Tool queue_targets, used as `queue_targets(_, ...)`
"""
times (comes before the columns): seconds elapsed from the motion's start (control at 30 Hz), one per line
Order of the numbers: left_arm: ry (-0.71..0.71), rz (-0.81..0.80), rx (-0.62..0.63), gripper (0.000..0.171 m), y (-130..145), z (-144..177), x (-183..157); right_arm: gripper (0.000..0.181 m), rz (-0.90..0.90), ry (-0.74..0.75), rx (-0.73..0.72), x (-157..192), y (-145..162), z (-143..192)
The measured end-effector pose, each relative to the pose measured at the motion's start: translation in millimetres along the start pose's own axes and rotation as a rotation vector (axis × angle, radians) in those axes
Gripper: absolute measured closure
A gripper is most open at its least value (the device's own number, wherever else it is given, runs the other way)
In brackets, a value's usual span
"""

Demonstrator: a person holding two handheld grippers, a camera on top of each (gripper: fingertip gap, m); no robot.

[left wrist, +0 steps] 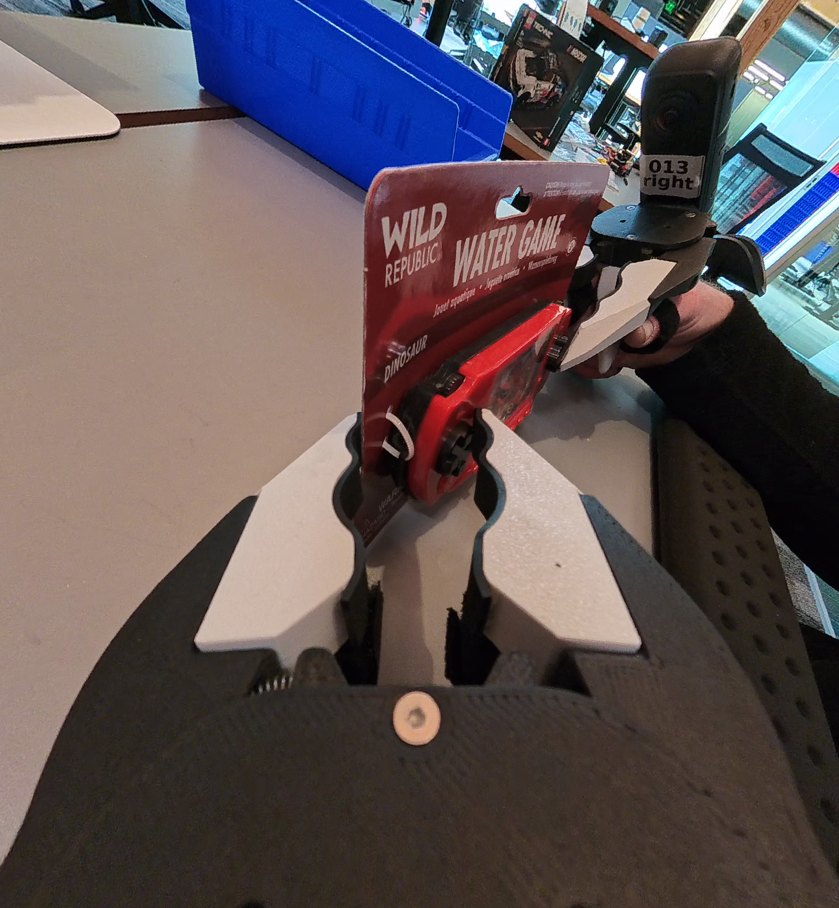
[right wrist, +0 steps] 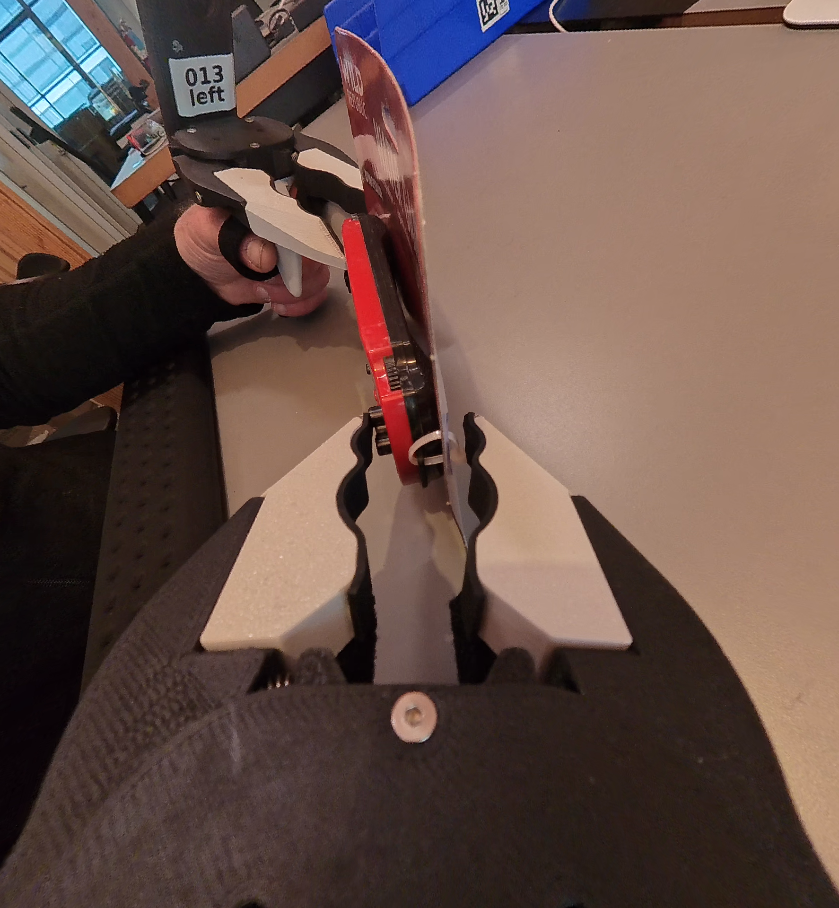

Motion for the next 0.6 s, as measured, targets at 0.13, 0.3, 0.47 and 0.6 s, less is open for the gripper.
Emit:
queue_targets(0.13,0.001,0.0,0.001,0.13,0.3,-0.1,0.2,0.15,0.008,-0.011,0.009,1.5,0.2,-0.1)
queue_targets(0.3,0.0,-0.001,0.001,0.13,0.3,0.0,0.1,0.15,0.005,-0.012,0.008,1.5,-0.1,-0.2)
queue_targets(0.47,-0.001,-0.003,0.001,0.13,0.2,0.0,-0.3,0.14,0.004,-0.007,-0.002,1.7,-0.9,-0.6)
queue_targets(0.6,-0.001,-0.004,0.001,0.13,0.1,-0.4,-1.0,0.144,0.006,-0.008,0.001,2.0,-0.4,-0.8)
Point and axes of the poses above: each gripper's, where its closed fingertips meet, z back along the fingers, y out of its underside, x = y × z across the jaws, the point moved 6 cm from there along z, back along the fingers, and after that the axes turned 6 degrees about x, right-handed, at the moved point
